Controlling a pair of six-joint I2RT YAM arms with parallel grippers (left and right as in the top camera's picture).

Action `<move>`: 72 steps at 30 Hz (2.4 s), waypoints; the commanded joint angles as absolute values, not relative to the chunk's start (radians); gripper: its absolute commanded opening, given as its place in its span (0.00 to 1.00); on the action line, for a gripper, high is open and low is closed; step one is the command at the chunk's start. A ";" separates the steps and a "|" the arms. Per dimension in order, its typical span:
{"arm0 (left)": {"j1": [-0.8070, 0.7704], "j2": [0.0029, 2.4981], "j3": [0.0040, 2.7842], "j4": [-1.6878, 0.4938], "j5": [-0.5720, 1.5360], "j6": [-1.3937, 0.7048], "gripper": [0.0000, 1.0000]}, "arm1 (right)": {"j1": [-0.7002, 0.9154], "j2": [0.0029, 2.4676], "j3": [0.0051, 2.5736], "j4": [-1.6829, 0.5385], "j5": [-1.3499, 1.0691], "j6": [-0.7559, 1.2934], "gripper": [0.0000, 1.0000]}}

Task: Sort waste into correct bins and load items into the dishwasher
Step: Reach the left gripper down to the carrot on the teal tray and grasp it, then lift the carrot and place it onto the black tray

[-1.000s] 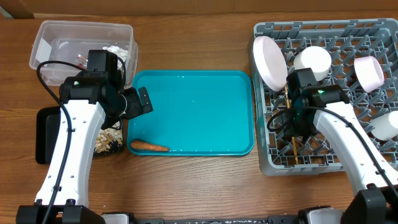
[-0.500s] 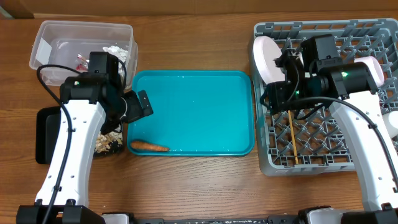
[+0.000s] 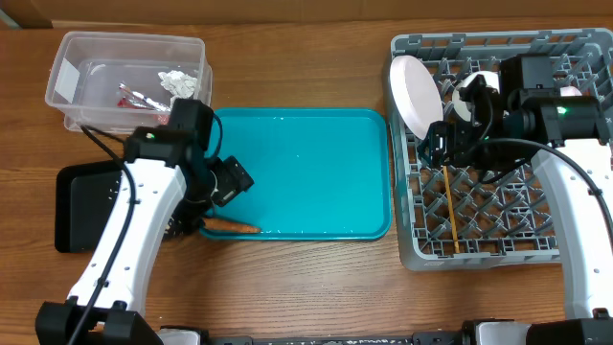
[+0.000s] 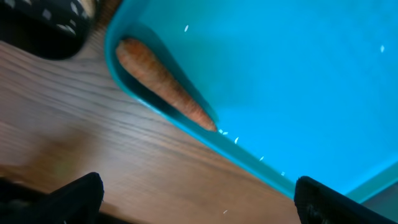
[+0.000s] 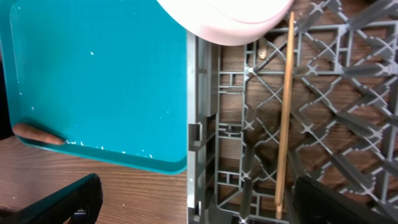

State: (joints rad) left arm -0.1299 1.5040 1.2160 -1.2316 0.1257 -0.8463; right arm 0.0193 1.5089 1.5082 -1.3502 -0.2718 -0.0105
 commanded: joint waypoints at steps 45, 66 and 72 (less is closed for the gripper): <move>-0.138 1.631 0.820 -0.646 0.102 -1.081 1.00 | 0.010 1.494 1.526 -1.365 -0.262 -0.007 1.00; -0.138 1.636 0.821 -0.564 0.096 -1.077 0.43 | 0.010 1.494 1.526 -1.365 -0.262 -0.007 1.00; -0.138 1.636 0.821 -0.564 0.084 -1.076 0.34 | 0.010 1.494 1.526 -1.365 -0.262 -0.007 1.00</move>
